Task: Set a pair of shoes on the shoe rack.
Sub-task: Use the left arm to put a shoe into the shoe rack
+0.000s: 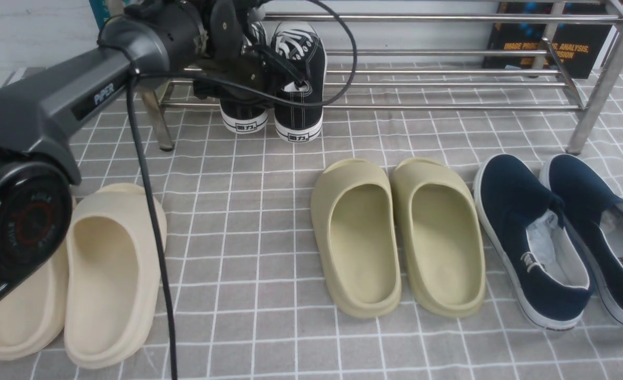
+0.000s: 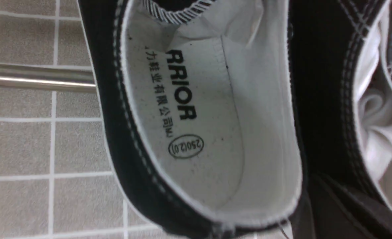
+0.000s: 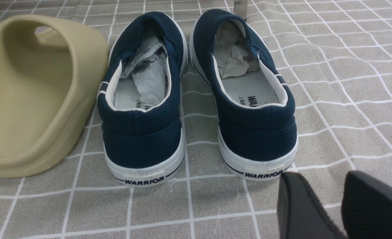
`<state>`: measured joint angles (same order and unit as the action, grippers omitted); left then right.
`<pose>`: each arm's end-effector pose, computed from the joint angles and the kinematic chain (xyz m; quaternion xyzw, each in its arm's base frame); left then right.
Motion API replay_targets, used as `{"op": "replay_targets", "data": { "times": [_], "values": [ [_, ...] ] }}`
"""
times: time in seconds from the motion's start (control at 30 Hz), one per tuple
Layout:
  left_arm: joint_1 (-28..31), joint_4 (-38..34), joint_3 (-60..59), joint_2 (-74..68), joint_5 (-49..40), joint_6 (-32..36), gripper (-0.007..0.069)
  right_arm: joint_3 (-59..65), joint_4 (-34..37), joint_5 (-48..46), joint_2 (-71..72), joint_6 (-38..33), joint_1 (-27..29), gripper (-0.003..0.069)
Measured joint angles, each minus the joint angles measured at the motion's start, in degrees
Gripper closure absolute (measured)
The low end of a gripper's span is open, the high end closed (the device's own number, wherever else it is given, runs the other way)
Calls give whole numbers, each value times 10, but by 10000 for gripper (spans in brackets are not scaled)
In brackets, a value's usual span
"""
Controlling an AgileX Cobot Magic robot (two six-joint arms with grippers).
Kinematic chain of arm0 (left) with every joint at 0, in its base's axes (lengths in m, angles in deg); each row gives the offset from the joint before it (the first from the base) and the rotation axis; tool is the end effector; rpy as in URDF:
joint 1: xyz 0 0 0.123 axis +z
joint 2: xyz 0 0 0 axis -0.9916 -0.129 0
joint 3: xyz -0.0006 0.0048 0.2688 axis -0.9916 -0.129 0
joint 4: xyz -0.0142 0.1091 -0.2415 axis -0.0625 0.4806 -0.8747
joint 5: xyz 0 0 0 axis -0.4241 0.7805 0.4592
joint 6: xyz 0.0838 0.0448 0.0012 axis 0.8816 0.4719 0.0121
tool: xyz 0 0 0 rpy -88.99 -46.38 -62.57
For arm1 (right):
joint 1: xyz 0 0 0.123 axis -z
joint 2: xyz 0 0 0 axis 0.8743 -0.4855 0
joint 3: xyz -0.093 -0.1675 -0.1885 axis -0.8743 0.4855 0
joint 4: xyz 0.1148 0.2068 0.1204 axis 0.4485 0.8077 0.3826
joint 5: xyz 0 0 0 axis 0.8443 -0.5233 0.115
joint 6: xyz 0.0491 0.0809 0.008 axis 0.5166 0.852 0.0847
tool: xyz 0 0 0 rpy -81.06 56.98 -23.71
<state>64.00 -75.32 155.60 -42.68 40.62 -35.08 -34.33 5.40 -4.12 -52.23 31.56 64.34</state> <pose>0.4818 -0.1665 0.2481 -0.0180 0.9272 -0.1486 0.3434 0.0862 -0.0062 0.1726 0.0542 0.8035 -0.0021 0.5929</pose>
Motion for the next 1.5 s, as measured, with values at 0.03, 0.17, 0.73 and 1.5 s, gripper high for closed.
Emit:
{"op": "replay_targets", "data": {
  "times": [0.03, 0.17, 0.73, 1.5],
  "values": [
    [0, -1, 4, 6, -19, 3, 638, 0, 0, 0, 0, 0, 0, 419],
    [0, -4, 11, 36, -93, 13, 638, 0, 0, 0, 0, 0, 0, 419],
    [-30, -62, 13, -66, -54, 50, 638, 0, 0, 0, 0, 0, 0, 419],
    [-12, -35, 56, -19, -138, 71, 638, 0, 0, 0, 0, 0, 0, 419]
  ]
}}
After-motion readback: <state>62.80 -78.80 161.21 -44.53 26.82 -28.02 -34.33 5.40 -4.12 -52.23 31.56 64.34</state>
